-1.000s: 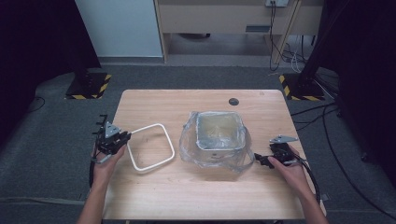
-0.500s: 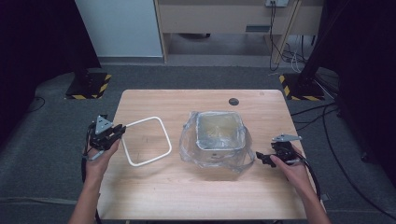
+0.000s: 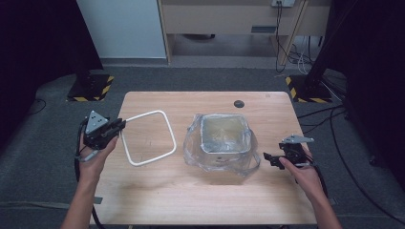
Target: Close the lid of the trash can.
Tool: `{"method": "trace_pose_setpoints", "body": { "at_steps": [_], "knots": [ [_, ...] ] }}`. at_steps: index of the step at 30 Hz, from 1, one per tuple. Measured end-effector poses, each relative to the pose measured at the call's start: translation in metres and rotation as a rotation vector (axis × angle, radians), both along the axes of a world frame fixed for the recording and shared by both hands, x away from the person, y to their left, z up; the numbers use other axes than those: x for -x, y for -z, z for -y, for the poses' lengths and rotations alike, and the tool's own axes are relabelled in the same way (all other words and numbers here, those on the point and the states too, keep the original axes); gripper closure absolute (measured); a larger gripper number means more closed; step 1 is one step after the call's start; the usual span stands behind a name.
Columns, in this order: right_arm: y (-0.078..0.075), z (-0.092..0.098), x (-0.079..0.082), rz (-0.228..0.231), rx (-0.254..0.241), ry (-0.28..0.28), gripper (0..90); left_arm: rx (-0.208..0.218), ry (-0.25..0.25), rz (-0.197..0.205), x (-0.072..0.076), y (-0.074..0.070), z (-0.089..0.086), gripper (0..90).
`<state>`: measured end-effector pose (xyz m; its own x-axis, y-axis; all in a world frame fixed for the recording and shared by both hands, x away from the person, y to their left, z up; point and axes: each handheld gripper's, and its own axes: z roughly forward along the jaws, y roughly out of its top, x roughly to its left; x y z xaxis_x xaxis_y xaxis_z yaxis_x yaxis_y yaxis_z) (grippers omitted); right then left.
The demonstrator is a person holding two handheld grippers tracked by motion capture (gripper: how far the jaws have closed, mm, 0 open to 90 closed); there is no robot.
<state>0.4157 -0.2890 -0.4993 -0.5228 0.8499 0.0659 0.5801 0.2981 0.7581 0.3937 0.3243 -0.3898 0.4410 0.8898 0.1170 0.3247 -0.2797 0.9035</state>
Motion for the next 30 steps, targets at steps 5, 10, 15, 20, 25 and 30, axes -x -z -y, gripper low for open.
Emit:
{"method": "trace_pose_setpoints", "body": {
  "at_steps": [5,10,15,20,25,30],
  "knots": [
    [-0.007,-0.007,-0.001,0.014,0.003,-0.019,14.5,-0.004,0.023,0.014,-0.001,-0.012,0.01,78.3],
    [-0.016,-0.014,-0.001,0.028,-0.007,-0.039,14.7,0.0,0.051,0.021,-0.003,-0.023,0.024,78.4],
    [-0.023,-0.018,-0.002,0.039,-0.013,-0.047,14.7,-0.011,0.081,0.047,-0.005,-0.037,0.038,78.4],
    [-0.027,-0.02,-0.002,0.054,-0.023,-0.052,14.8,-0.024,0.1,0.056,-0.004,-0.046,0.05,78.4],
    [-0.03,-0.019,-0.003,0.058,-0.014,-0.06,15.5,-0.028,0.125,0.057,-0.008,-0.052,0.063,78.5],
    [-0.037,-0.019,-0.004,0.065,-0.025,-0.058,15.9,-0.023,0.149,0.065,-0.013,-0.058,0.078,78.5]
  ]
}}
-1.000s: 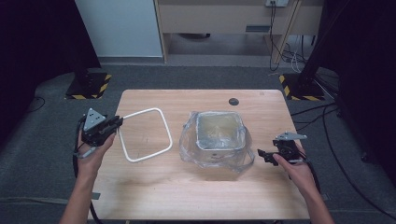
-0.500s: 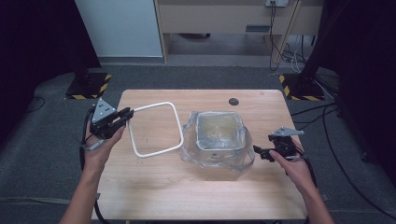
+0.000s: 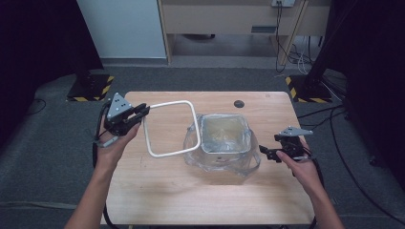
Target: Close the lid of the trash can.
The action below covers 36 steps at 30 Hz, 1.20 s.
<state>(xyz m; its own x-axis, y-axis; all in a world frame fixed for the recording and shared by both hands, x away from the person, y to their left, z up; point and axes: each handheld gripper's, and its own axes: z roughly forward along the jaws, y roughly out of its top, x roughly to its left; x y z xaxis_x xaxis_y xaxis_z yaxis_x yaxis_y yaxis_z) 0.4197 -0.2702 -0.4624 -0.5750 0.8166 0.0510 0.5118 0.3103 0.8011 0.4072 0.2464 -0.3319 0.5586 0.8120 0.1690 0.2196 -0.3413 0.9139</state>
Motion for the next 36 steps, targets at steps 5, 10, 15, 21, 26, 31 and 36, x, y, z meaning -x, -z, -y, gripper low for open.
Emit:
{"method": "trace_pose_setpoints", "body": {
  "at_steps": [5,10,15,21,26,31,36],
  "knots": [
    [-0.004,-0.001,-0.001,0.007,-0.004,-0.005,16.1,-0.008,0.02,0.0,-0.006,-0.002,0.013,78.6],
    [-0.006,-0.002,0.0,0.013,-0.009,-0.01,16.1,0.014,0.039,0.002,-0.009,-0.003,0.023,78.6],
    [-0.011,-0.004,0.0,0.02,-0.011,-0.016,16.1,0.033,0.062,0.004,-0.012,-0.006,0.036,78.6],
    [-0.01,-0.013,-0.001,0.016,-0.003,-0.037,16.1,0.054,0.087,0.001,-0.017,-0.007,0.05,78.6],
    [-0.008,-0.023,-0.001,0.011,0.01,-0.068,16.1,0.059,0.11,-0.008,-0.023,-0.005,0.063,78.6],
    [-0.007,-0.03,0.003,0.009,0.017,-0.094,16.1,0.059,0.129,-0.019,-0.028,-0.001,0.074,78.6],
    [-0.006,-0.036,0.005,0.011,0.018,-0.113,16.3,0.071,0.146,-0.042,-0.036,0.005,0.082,78.7]
  ]
}}
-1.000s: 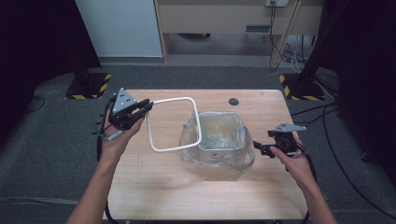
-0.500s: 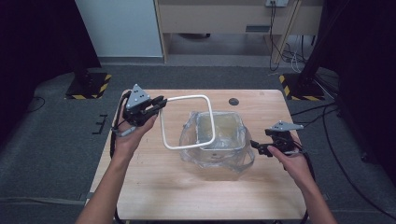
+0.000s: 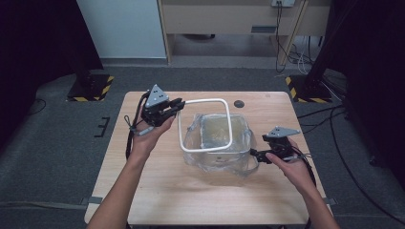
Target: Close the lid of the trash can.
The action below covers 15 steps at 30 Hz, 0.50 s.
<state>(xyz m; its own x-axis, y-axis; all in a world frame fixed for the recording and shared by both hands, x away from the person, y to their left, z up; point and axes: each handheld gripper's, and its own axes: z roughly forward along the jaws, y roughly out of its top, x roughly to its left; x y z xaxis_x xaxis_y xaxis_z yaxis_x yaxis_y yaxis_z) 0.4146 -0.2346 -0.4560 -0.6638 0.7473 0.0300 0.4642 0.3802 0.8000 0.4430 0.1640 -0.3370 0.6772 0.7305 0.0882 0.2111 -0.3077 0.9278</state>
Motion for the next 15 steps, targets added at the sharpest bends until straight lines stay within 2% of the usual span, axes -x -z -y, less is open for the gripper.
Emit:
{"method": "trace_pose_setpoints", "body": {
  "at_steps": [4,15],
  "knots": [
    [0.0,-0.001,0.002,0.001,0.0,-0.007,16.3,0.015,0.017,-0.027,-0.007,0.007,0.006,78.6],
    [-0.002,-0.002,0.006,0.007,0.002,-0.022,16.1,0.022,0.073,-0.118,-0.033,0.026,0.024,78.6]
  ]
}}
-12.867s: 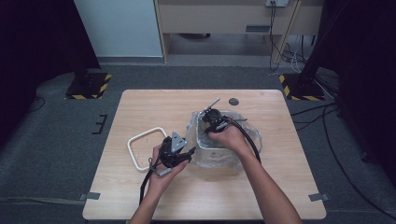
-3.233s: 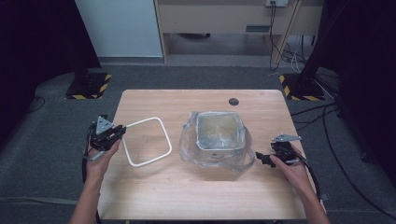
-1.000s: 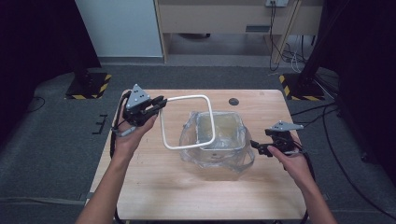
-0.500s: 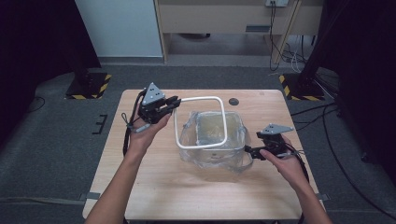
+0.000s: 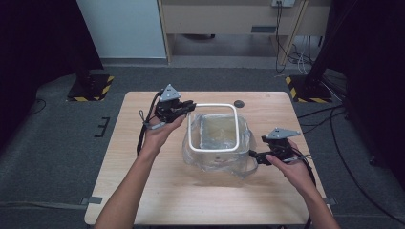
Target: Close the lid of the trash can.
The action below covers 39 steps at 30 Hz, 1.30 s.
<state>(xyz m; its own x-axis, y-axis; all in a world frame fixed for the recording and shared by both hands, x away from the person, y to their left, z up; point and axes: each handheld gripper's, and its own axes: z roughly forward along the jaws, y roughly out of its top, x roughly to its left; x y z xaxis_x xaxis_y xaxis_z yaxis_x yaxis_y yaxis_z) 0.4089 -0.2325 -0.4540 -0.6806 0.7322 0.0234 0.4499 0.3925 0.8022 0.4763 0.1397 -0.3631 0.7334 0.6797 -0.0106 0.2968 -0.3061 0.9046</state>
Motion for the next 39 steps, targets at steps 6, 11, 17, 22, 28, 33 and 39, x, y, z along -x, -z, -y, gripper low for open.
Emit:
{"method": "trace_pose_setpoints", "body": {
  "at_steps": [6,11,17,22,28,33,39],
  "knots": [
    [0.0,0.0,0.0,-0.003,0.002,-0.003,15.5,0.031,0.027,-0.031,-0.007,0.006,0.006,78.7],
    [-0.002,0.006,0.0,-0.001,-0.008,0.015,15.5,0.06,0.04,-0.043,-0.008,0.005,0.008,78.7],
    [-0.008,0.011,0.001,0.013,-0.02,0.029,15.6,0.077,0.056,-0.047,-0.009,0.001,0.015,78.7],
    [-0.017,0.018,-0.001,0.036,-0.039,0.058,15.9,0.061,0.052,-0.049,-0.011,0.004,0.022,78.7],
    [-0.025,0.02,-0.003,0.04,-0.048,0.064,15.8,0.042,0.037,-0.051,-0.013,0.008,0.024,79.0],
    [-0.03,0.014,-0.005,0.053,-0.067,0.061,15.8,0.041,0.045,-0.04,-0.01,0.005,0.027,79.0],
    [-0.037,0.006,-0.006,0.064,-0.064,0.049,15.6,0.03,0.03,-0.047,-0.011,0.007,0.025,79.1]
  ]
}}
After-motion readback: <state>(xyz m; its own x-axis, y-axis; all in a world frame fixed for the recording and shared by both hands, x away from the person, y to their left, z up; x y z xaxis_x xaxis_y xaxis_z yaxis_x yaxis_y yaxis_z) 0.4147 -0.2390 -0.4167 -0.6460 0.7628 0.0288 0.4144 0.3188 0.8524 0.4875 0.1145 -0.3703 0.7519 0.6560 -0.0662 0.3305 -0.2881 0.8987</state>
